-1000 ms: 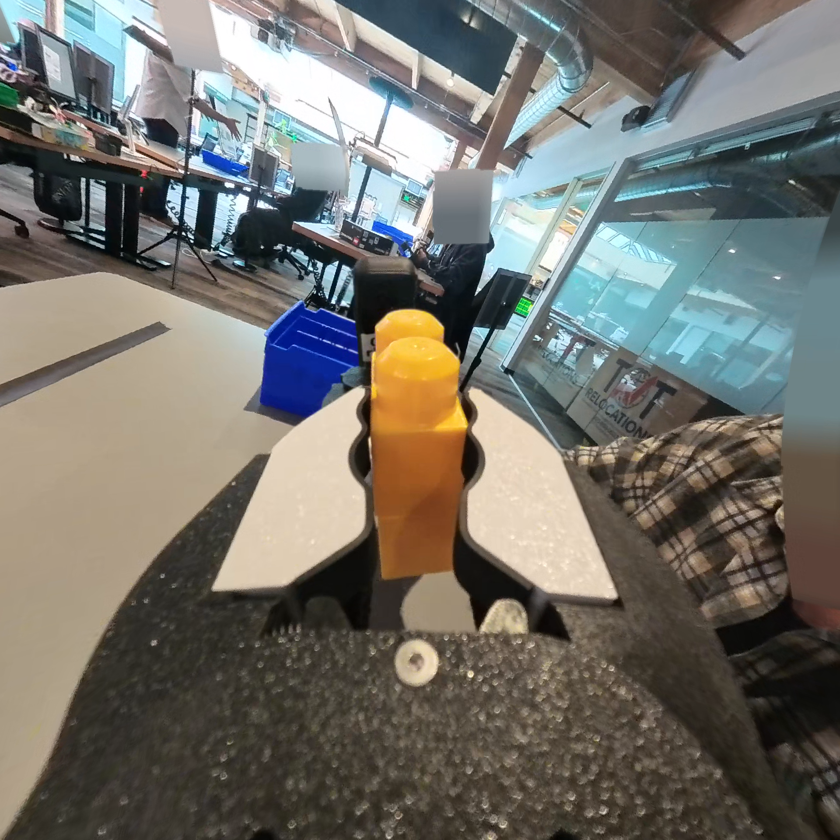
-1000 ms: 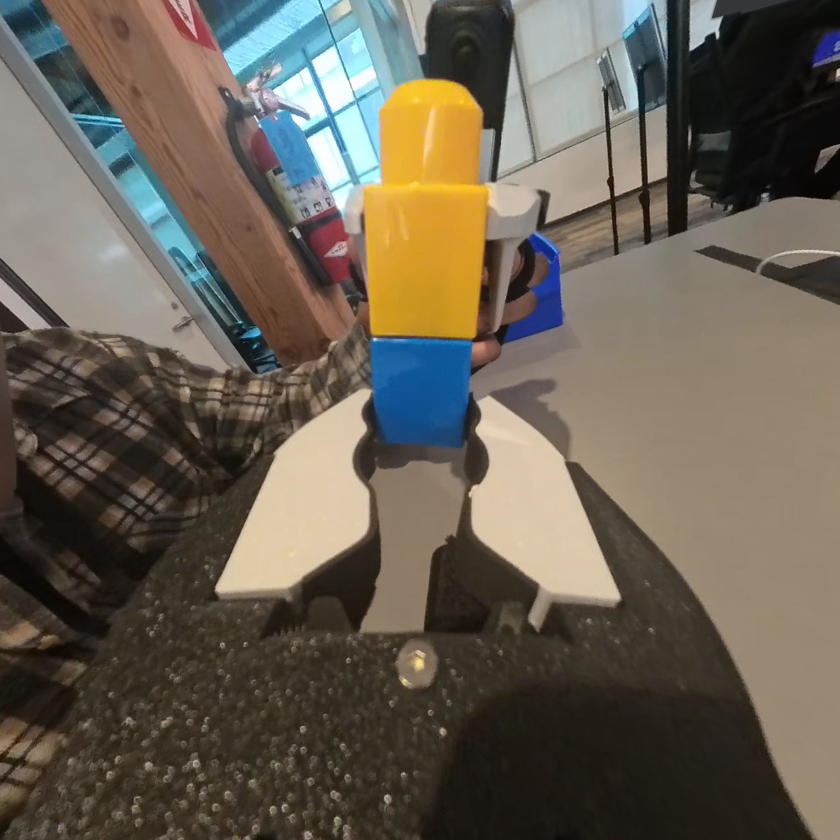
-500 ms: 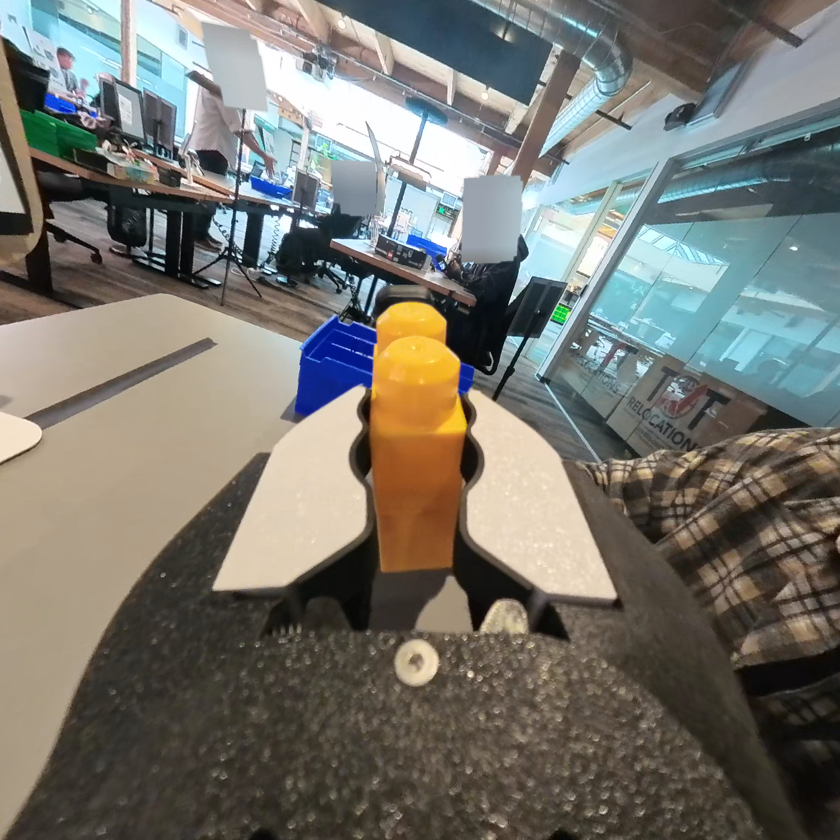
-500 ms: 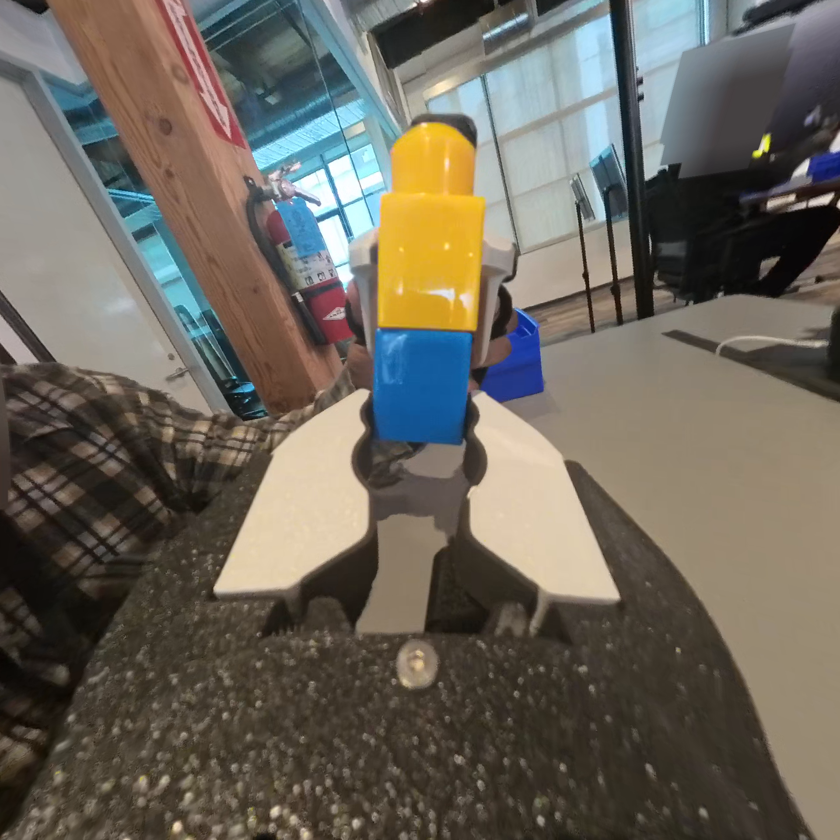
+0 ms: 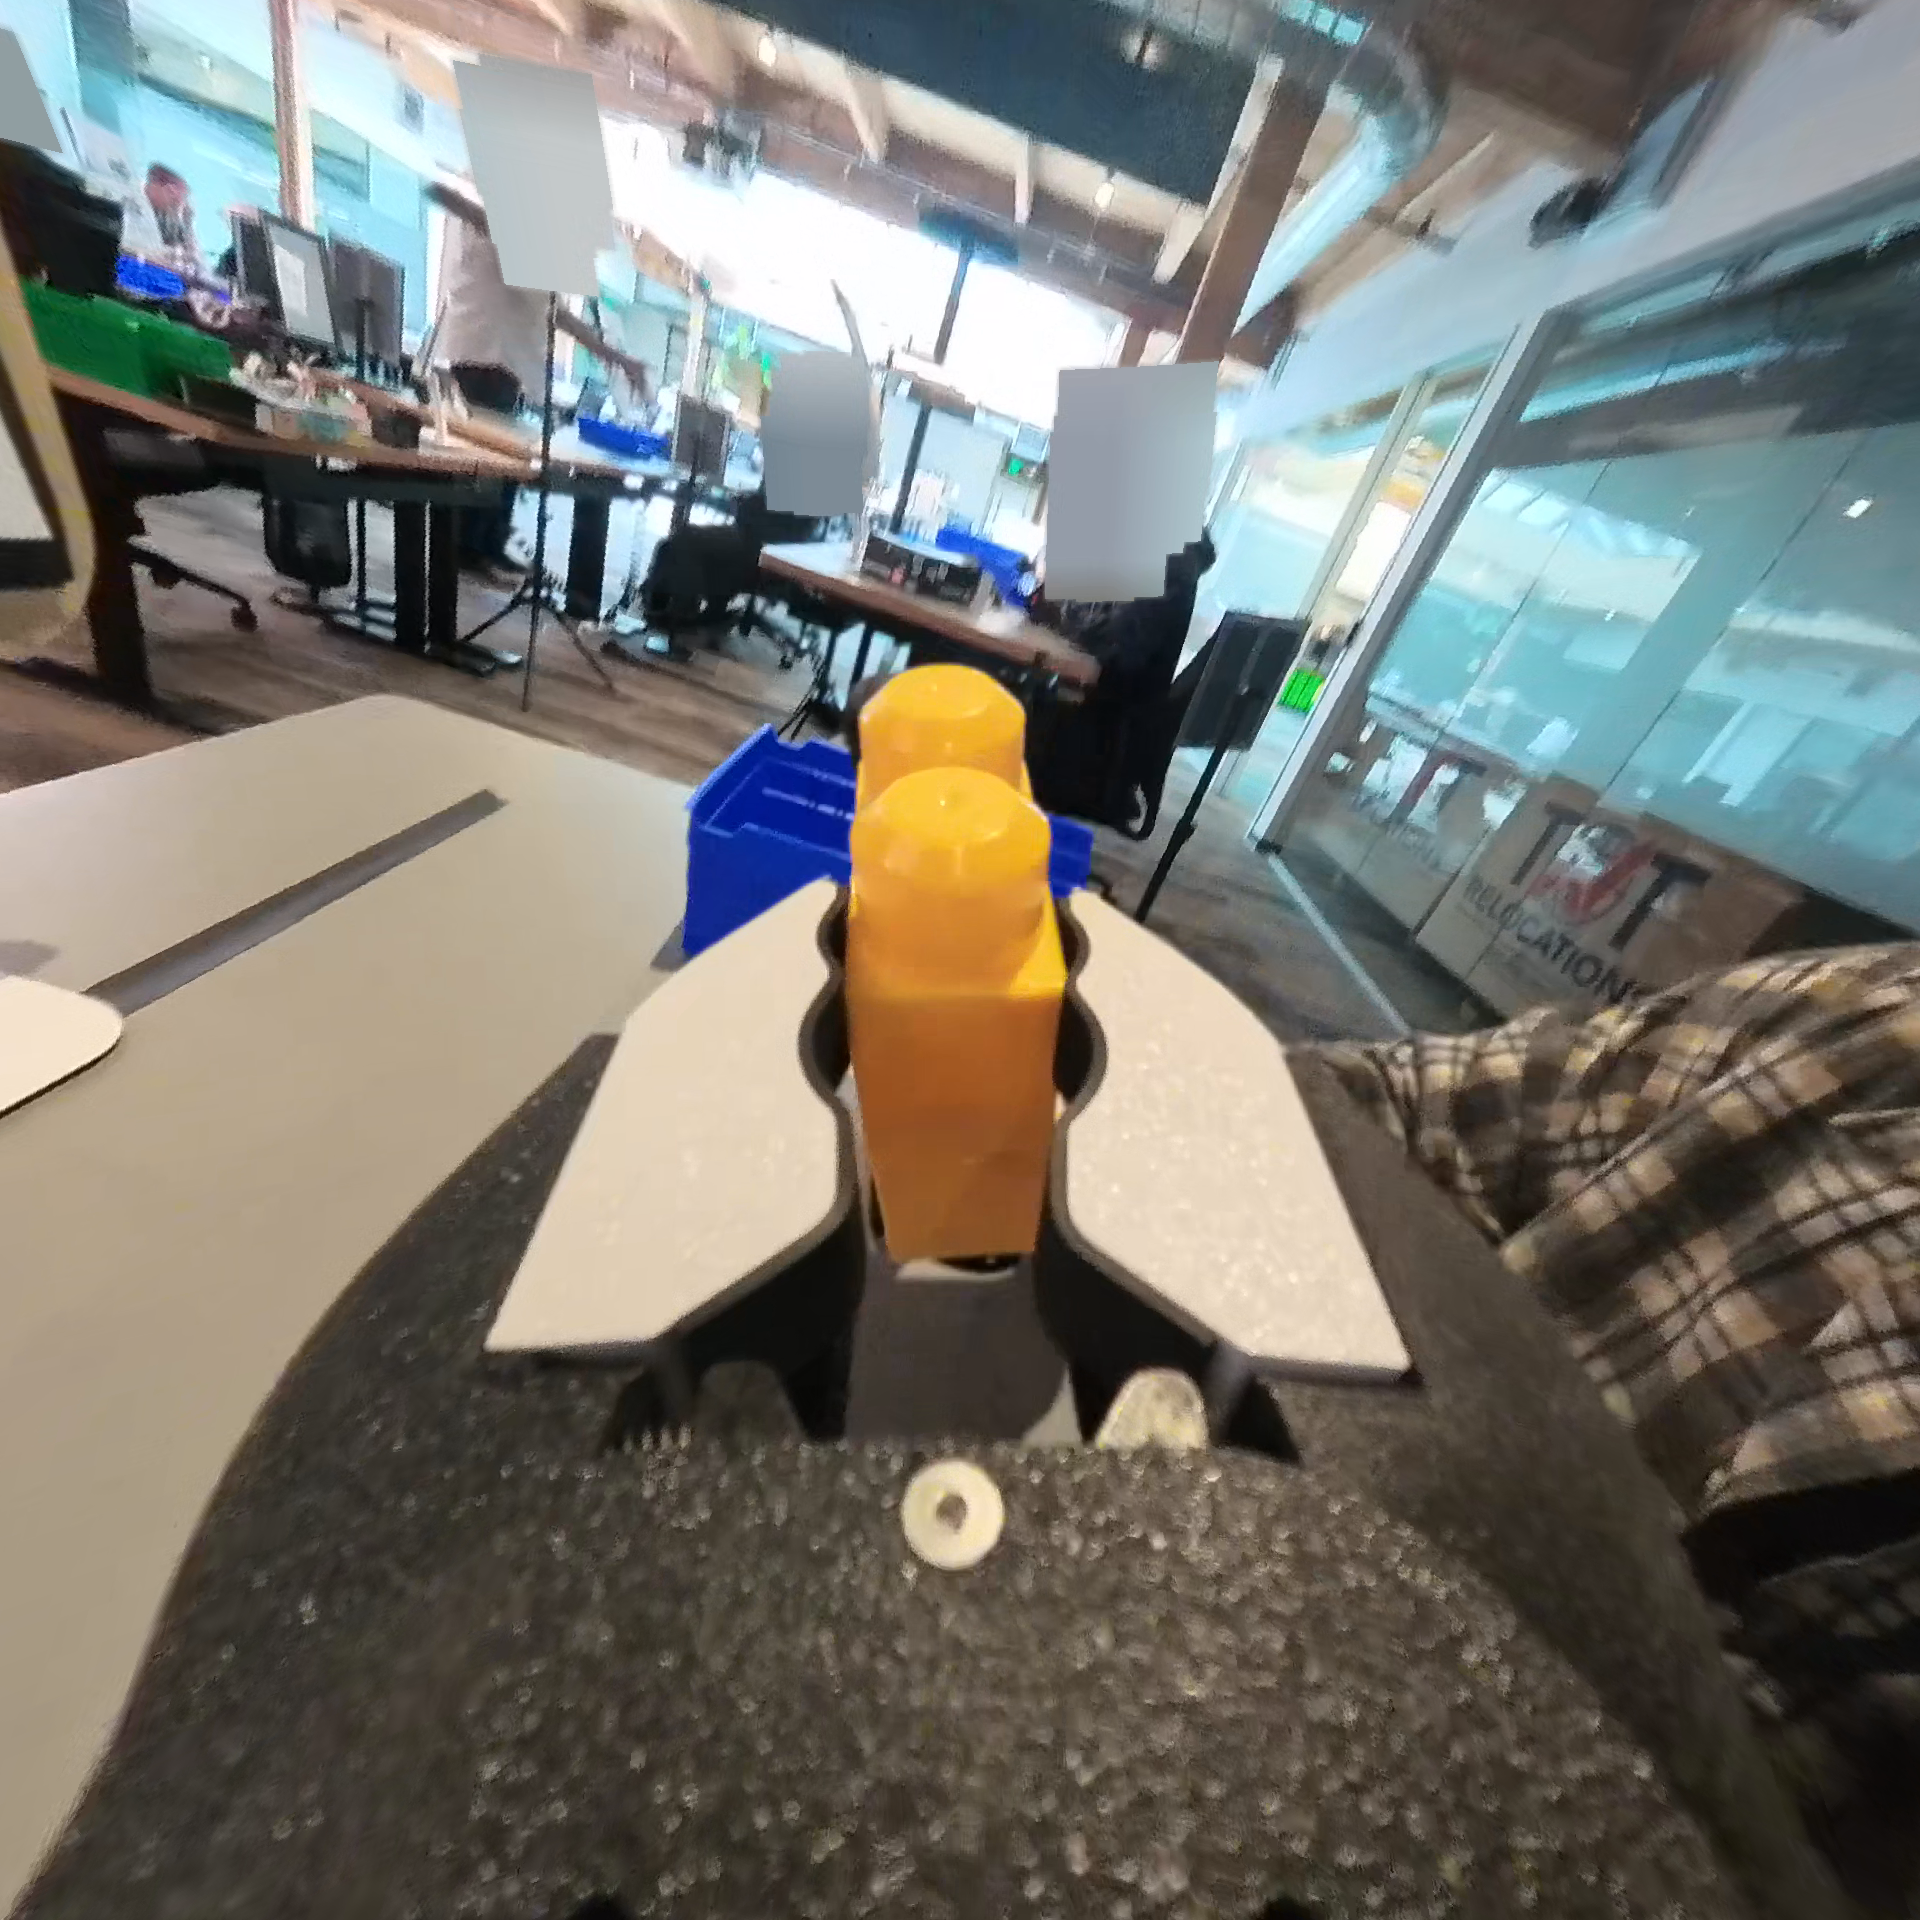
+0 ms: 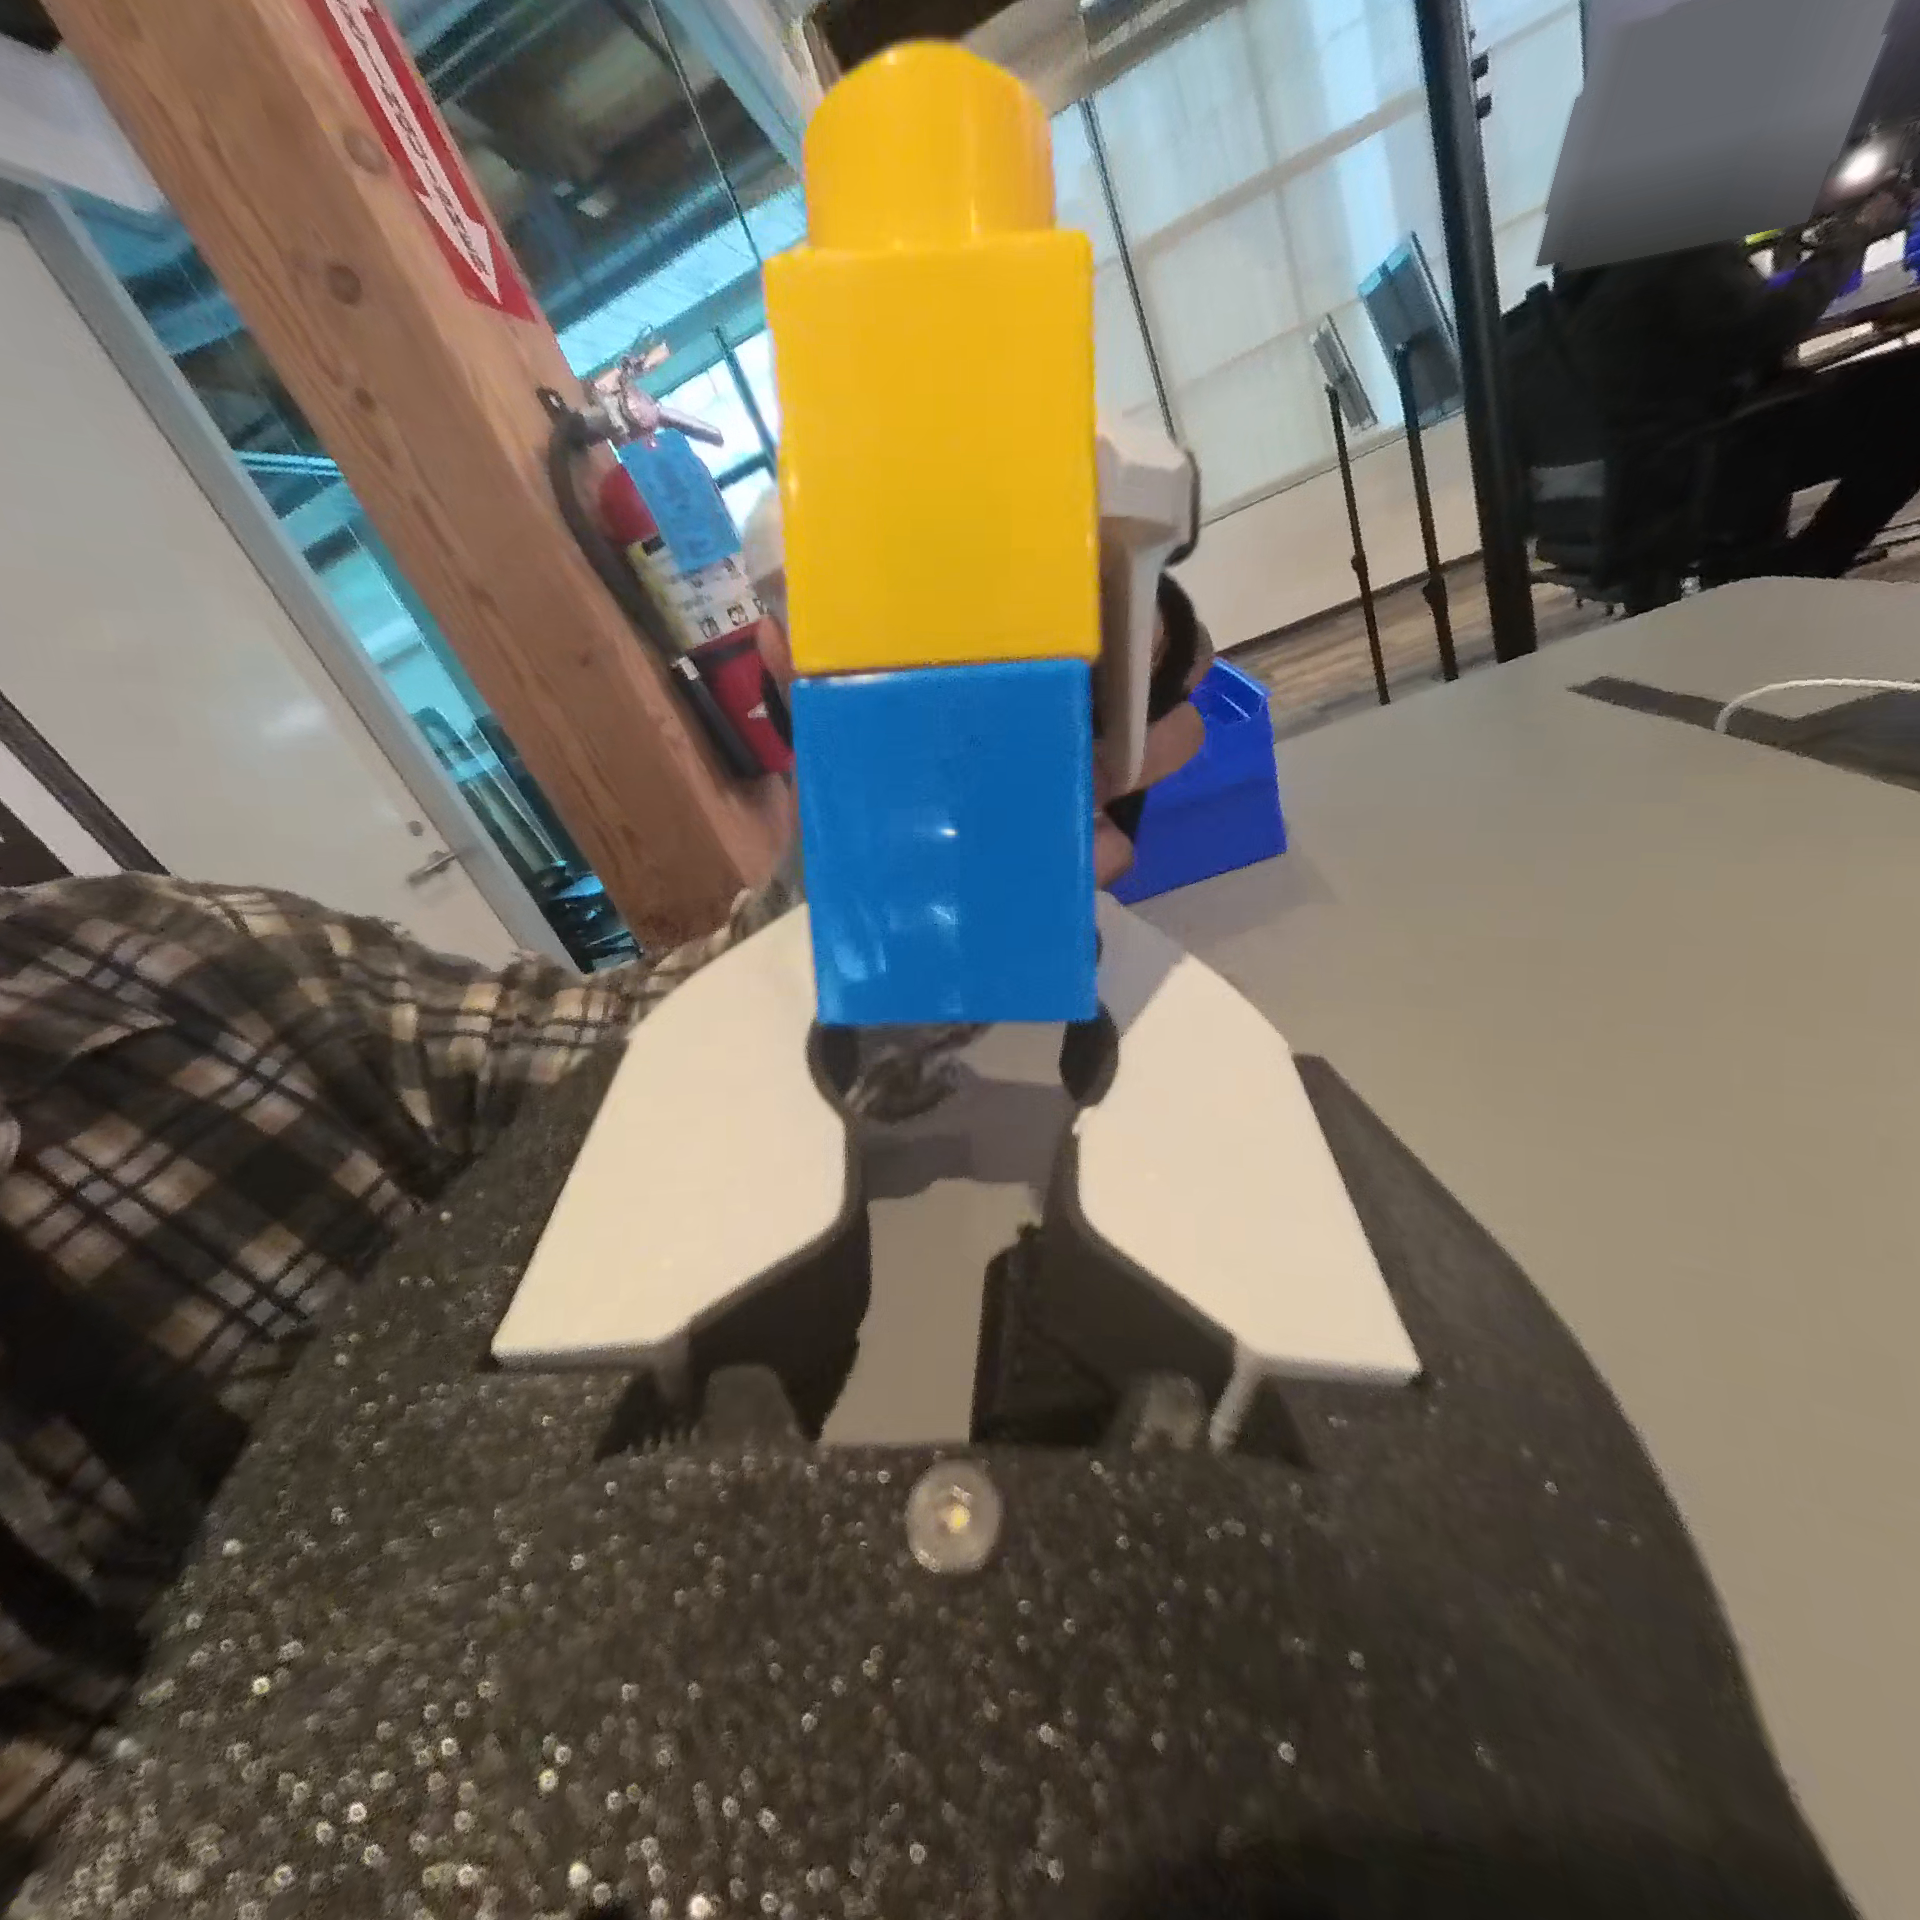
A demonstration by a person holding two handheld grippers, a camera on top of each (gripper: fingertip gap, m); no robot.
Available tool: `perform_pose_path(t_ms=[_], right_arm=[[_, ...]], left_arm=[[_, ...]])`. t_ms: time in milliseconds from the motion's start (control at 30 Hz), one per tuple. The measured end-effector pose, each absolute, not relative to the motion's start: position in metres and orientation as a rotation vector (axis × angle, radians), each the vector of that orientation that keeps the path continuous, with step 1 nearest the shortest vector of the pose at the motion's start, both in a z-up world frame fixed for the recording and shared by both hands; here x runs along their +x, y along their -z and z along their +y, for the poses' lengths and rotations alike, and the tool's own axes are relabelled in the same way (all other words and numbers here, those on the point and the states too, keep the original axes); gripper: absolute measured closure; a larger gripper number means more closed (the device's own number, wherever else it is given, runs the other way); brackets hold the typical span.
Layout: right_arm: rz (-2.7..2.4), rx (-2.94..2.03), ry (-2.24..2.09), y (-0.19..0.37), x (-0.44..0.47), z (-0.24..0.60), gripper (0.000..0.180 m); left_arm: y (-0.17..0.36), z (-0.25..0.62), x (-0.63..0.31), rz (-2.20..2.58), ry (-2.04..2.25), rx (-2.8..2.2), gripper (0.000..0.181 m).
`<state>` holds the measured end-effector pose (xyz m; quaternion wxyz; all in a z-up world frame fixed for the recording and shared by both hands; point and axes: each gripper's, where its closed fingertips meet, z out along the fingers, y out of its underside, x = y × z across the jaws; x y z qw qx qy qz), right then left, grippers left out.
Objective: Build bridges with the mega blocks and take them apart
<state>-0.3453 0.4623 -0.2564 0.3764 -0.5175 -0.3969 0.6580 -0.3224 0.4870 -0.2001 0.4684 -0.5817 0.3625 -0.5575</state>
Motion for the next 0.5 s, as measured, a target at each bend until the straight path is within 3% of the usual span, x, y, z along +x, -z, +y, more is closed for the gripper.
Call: perform_pose_path(t_ms=[433, 500], right_arm=[[-1.007, -1.301, -1.673, 0.265, -0.349, 0.469, 0.140], [-1.085, -1.356, -1.553, 0.277, -0.339, 0.471, 0.108]], left_arm=[[0.208, 0.493, -0.325, 0.919, 1.311, -1.475, 0.144], [0.209, 0.490, -0.326, 0.963, 1.272, -1.459, 0.144]])
